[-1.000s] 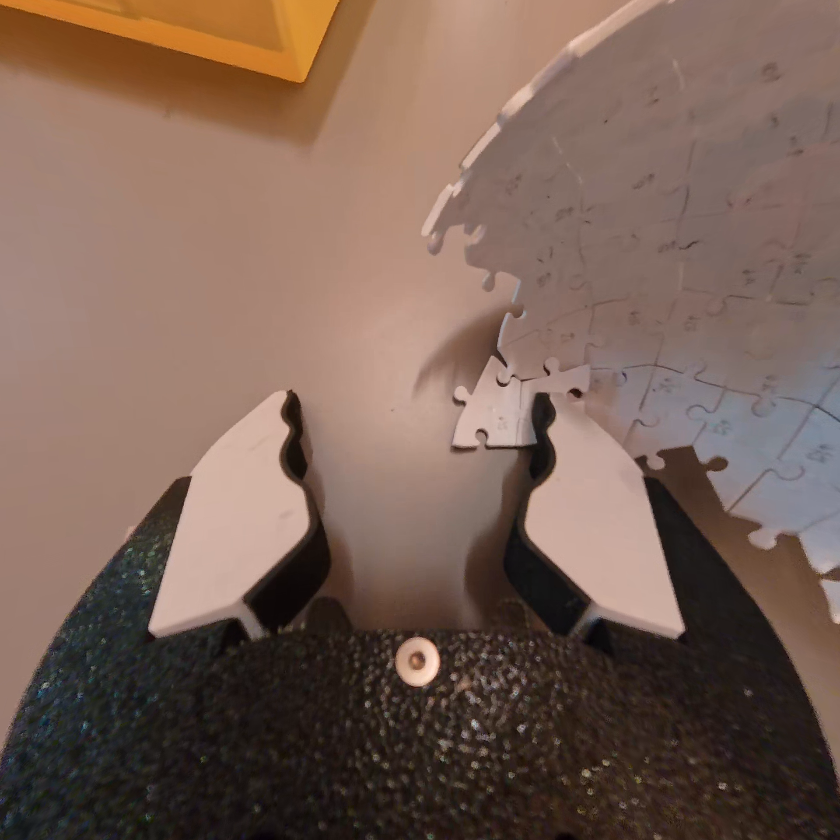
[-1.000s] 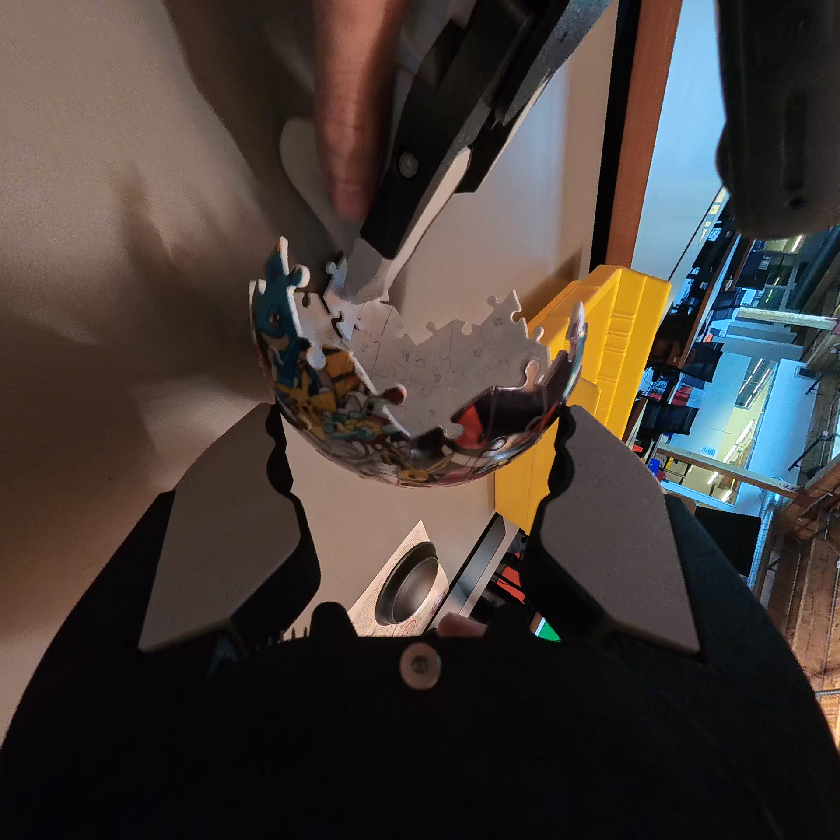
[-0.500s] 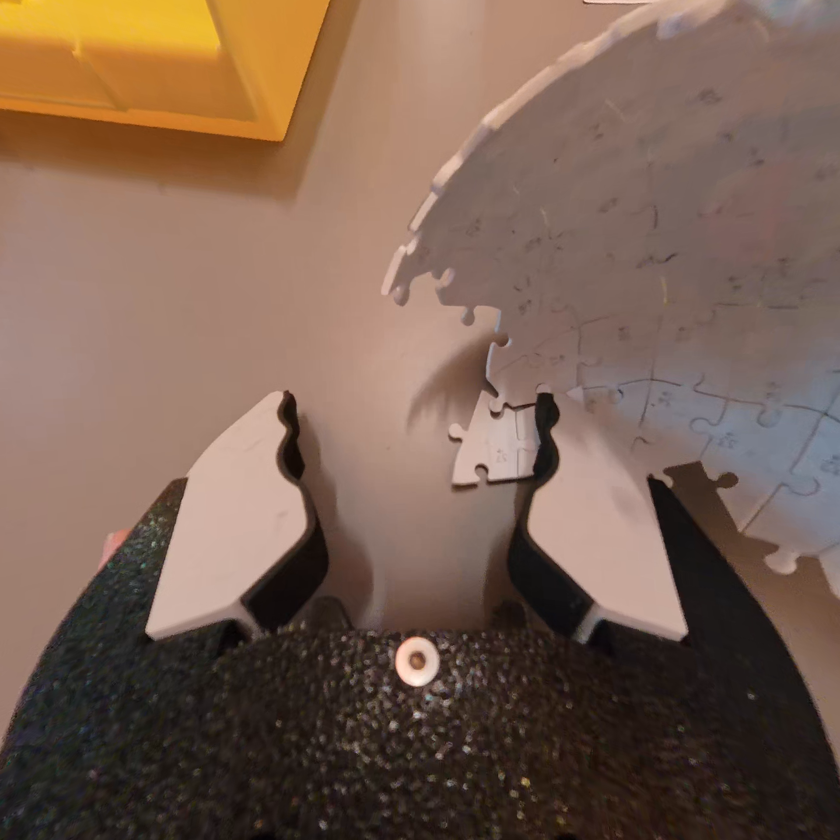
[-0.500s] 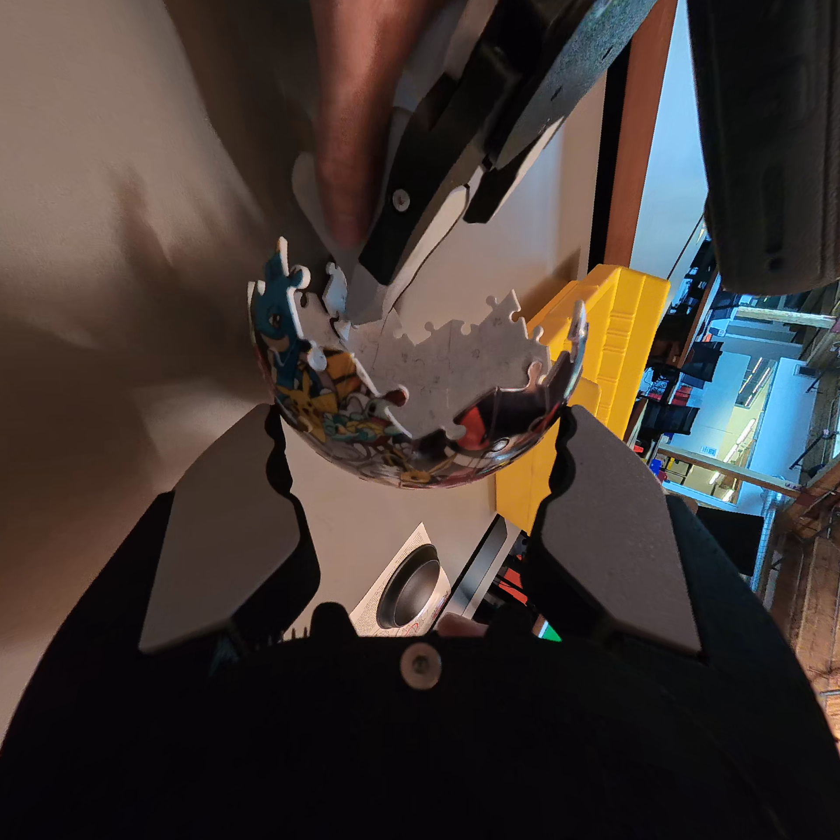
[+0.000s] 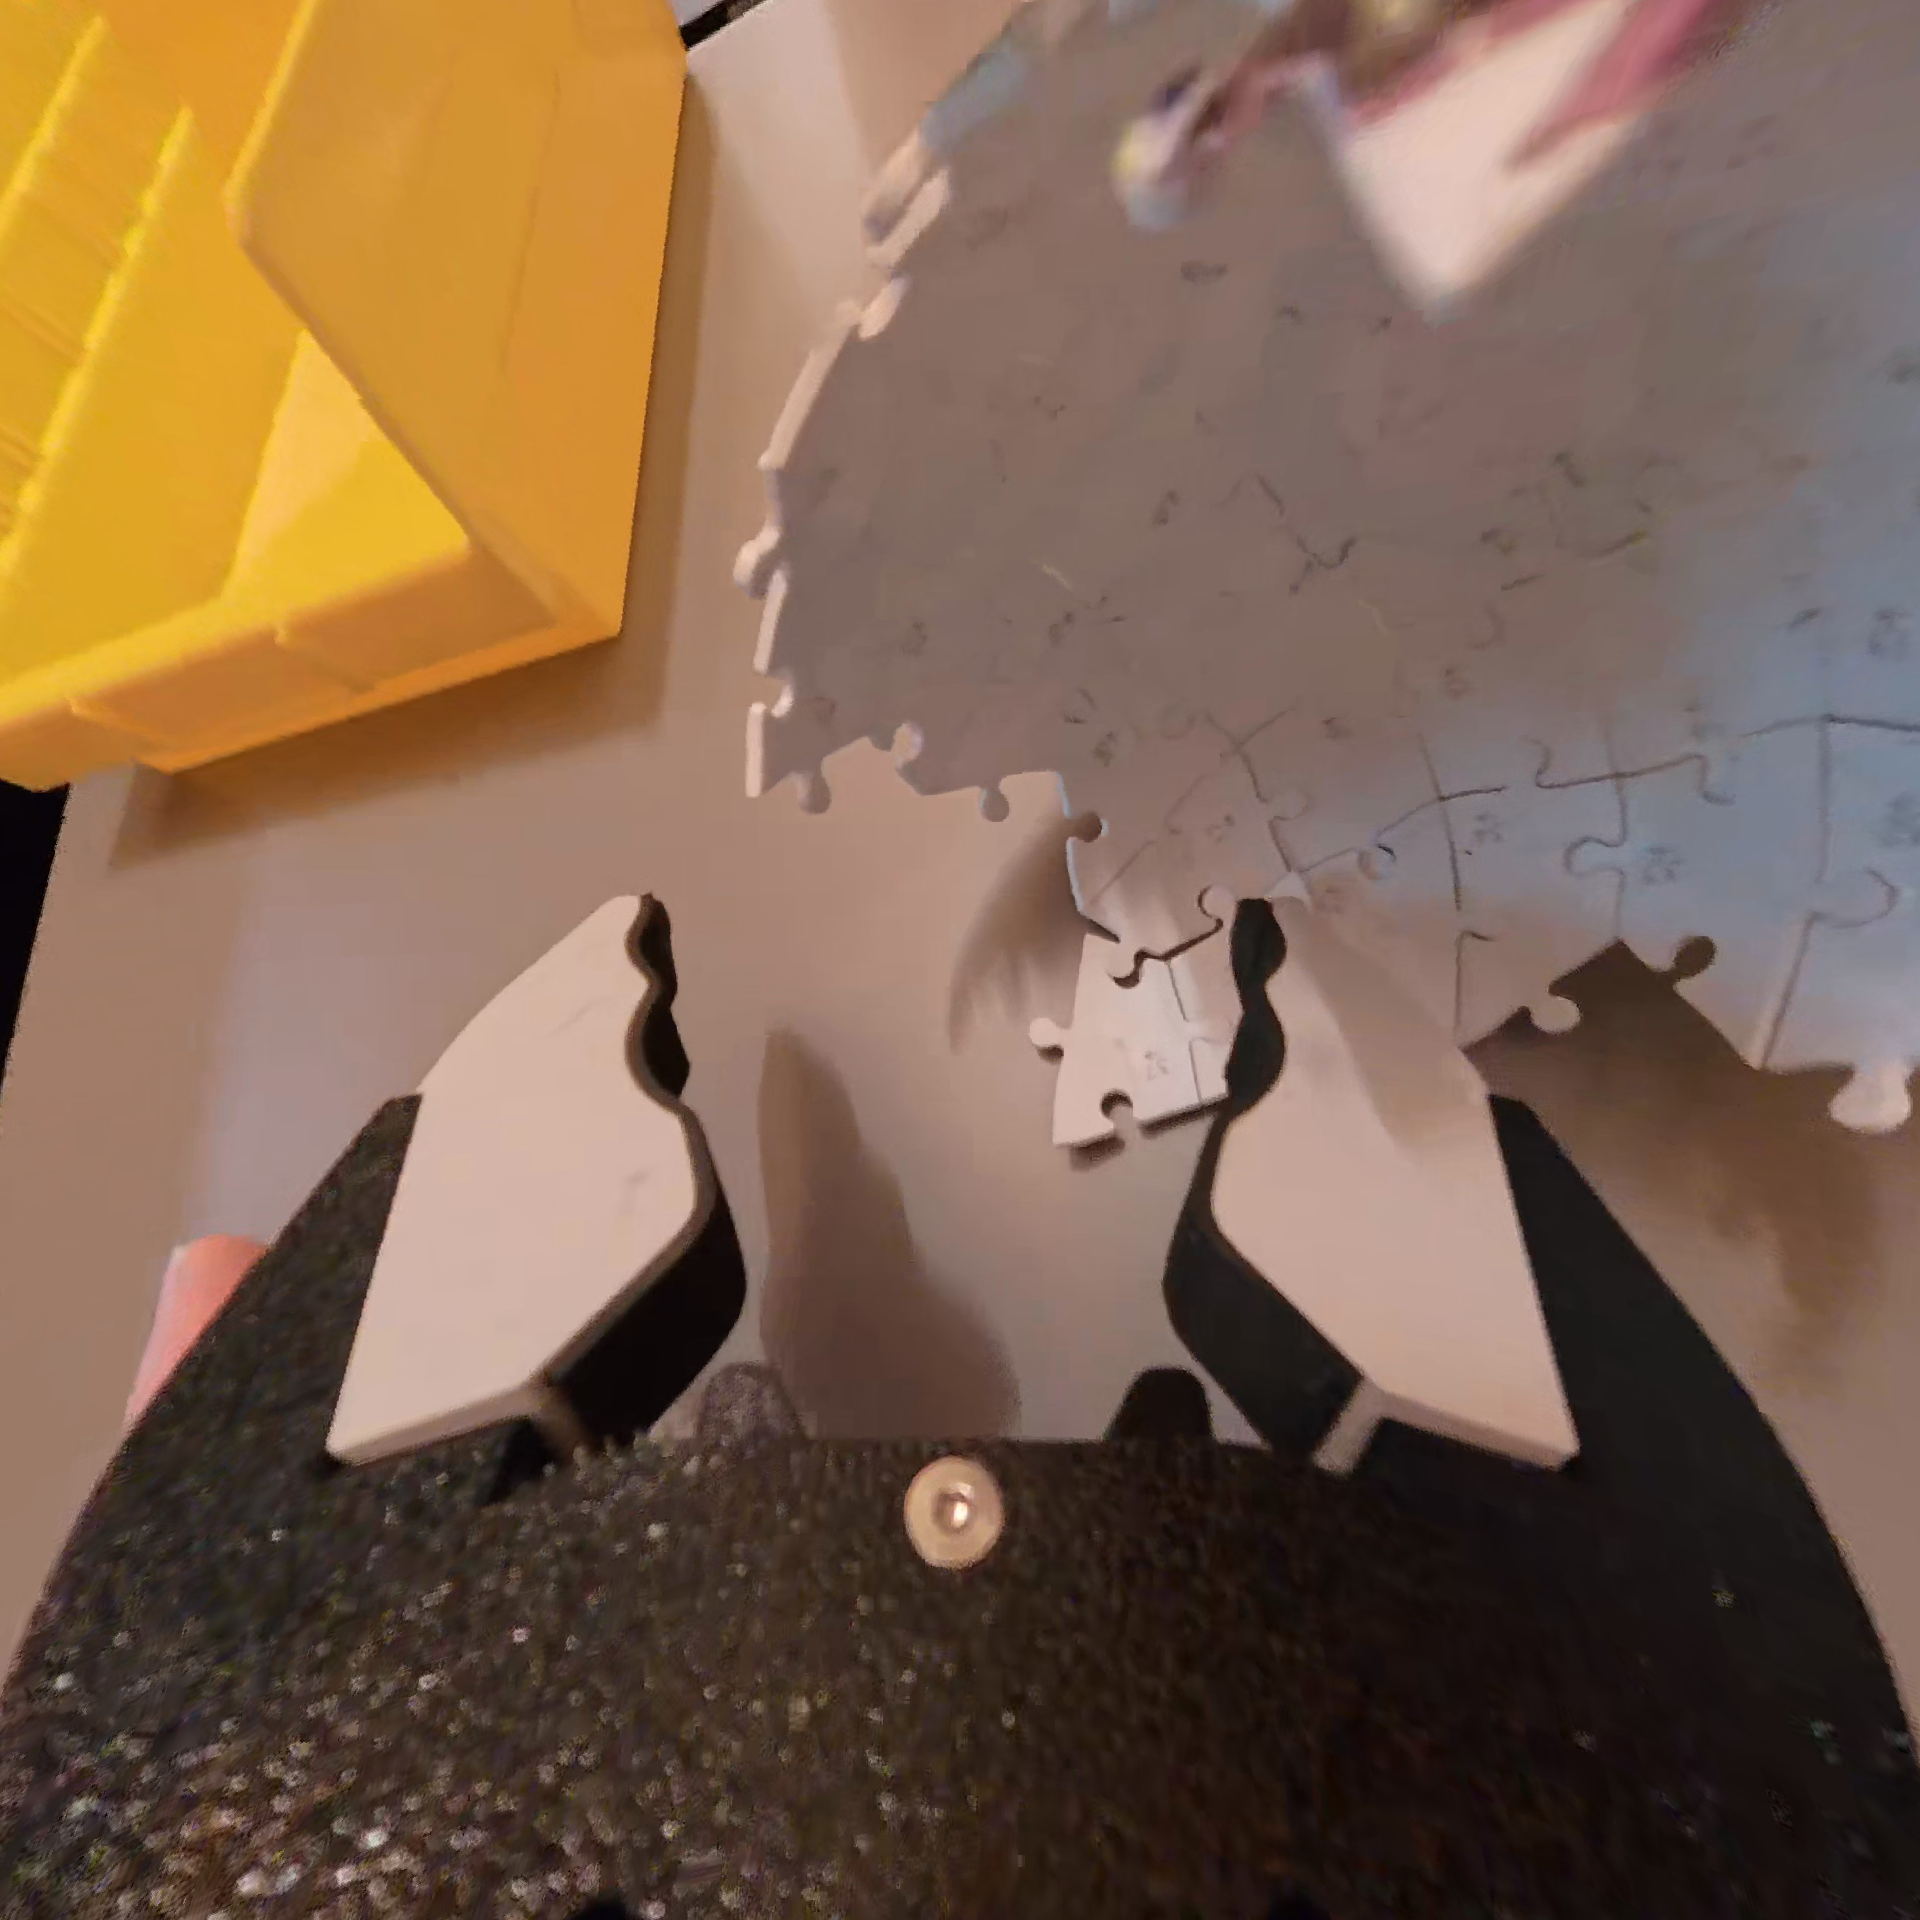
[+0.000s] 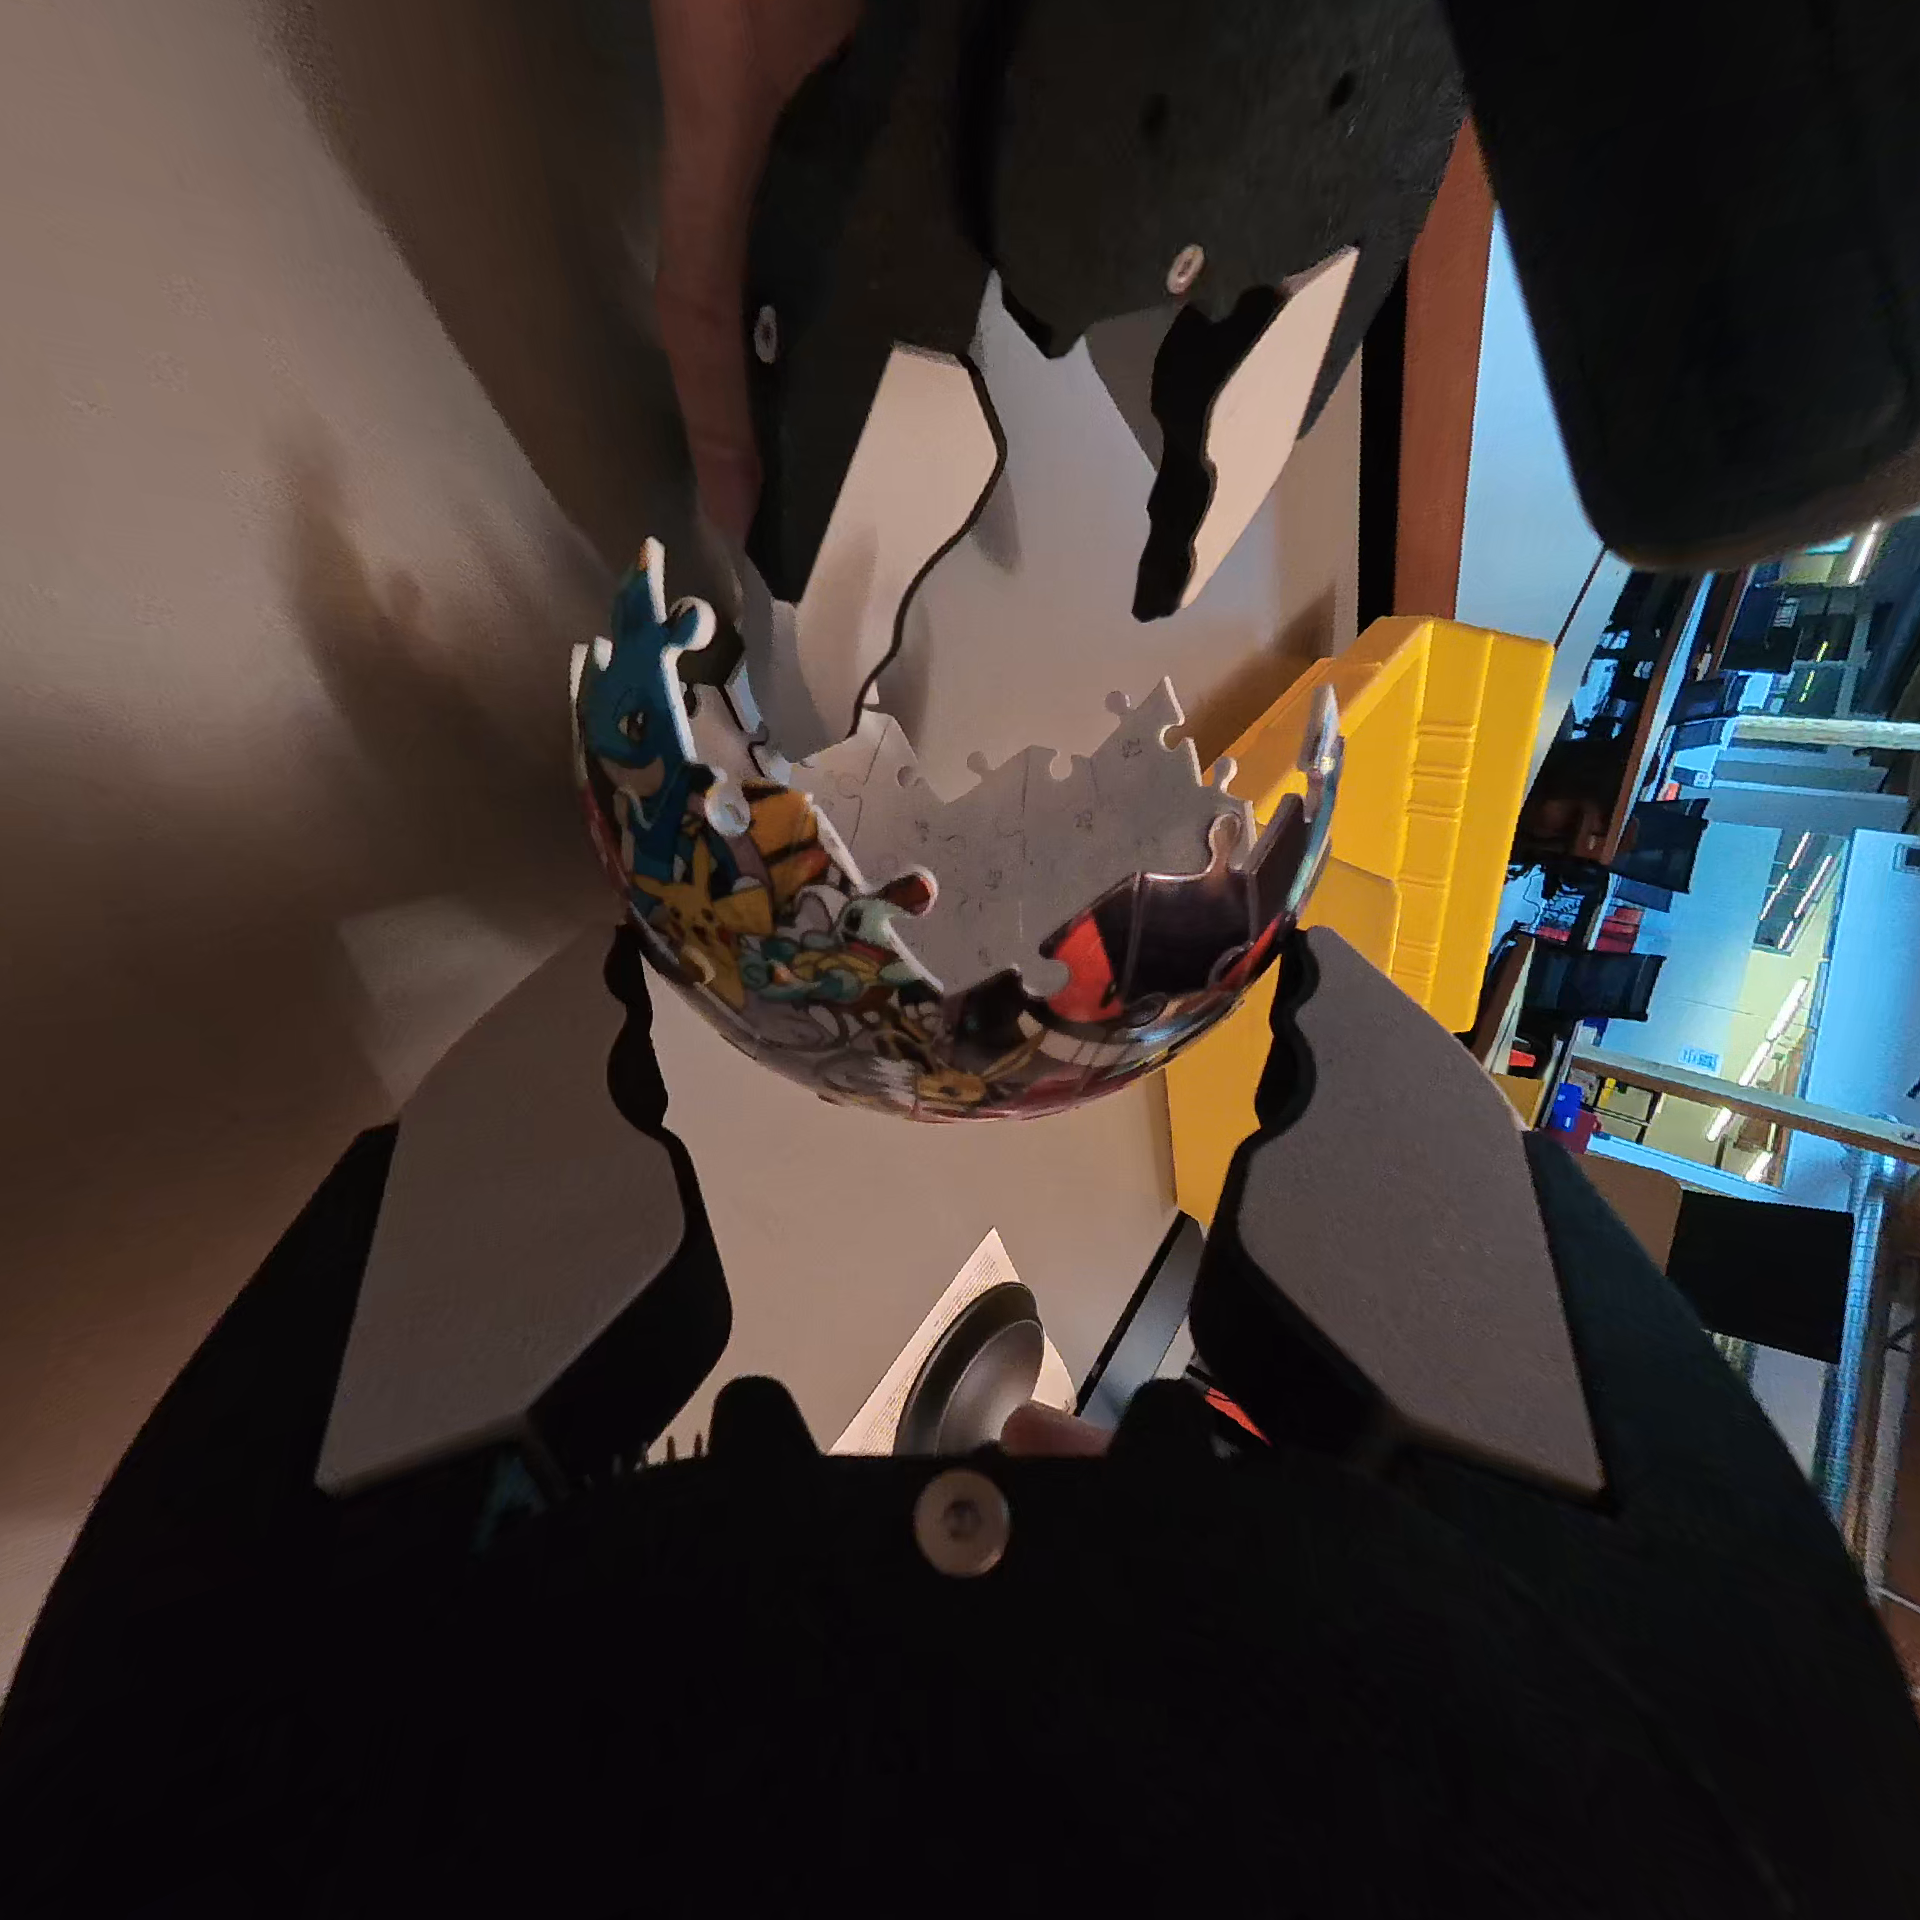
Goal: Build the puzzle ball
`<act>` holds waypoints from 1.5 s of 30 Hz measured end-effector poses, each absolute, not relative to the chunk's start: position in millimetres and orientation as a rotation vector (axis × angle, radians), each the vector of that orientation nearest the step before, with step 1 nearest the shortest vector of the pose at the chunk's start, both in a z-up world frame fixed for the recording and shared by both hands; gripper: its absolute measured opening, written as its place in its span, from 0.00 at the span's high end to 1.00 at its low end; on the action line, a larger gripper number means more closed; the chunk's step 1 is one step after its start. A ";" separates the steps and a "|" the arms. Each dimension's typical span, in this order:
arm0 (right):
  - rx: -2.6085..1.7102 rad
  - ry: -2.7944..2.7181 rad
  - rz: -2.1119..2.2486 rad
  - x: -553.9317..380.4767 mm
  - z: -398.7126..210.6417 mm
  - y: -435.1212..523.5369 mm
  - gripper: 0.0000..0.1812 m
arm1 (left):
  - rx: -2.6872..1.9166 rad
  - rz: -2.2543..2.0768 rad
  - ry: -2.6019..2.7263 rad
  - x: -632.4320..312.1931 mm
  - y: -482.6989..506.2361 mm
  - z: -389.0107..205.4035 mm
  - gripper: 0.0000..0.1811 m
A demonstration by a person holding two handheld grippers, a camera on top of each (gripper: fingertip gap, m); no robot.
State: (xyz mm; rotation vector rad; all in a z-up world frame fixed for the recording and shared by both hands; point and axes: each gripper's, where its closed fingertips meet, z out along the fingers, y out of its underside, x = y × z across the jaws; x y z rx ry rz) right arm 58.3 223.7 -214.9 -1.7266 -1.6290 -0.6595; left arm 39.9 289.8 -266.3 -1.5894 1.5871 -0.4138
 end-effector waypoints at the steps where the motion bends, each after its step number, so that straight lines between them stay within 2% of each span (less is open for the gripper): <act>1: -1.729 -1.628 -0.657 58.6 -215.0 223.8 0.37 | -1.557 -0.401 1.598 40.3 289.2 -264.7 0.43; 4: -1.725 -1.622 -0.645 58.0 -215.4 223.9 0.37 | -1.498 -0.373 1.629 41.4 286.2 -262.6 0.46; 27: -1.717 -1.617 -0.634 55.5 -216.0 224.6 0.37 | -1.495 -0.387 1.640 42.2 290.0 -262.8 0.44; 35: -1.714 -1.611 -0.625 53.9 -216.0 225.2 0.37 | -1.509 -0.426 1.735 46.8 278.9 -269.4 0.58; 38: -1.713 -1.612 -0.626 53.8 -215.9 225.3 0.37 | -1.655 -0.513 1.684 44.5 280.5 -274.8 0.57; 42: -1.713 -1.612 -0.627 53.8 -215.8 225.3 0.37 | -1.801 -0.666 1.533 42.2 287.6 -270.0 0.46; 45: -1.713 -1.613 -0.631 54.1 -215.6 225.2 0.37 | -1.911 -0.910 1.357 42.4 287.9 -256.3 0.48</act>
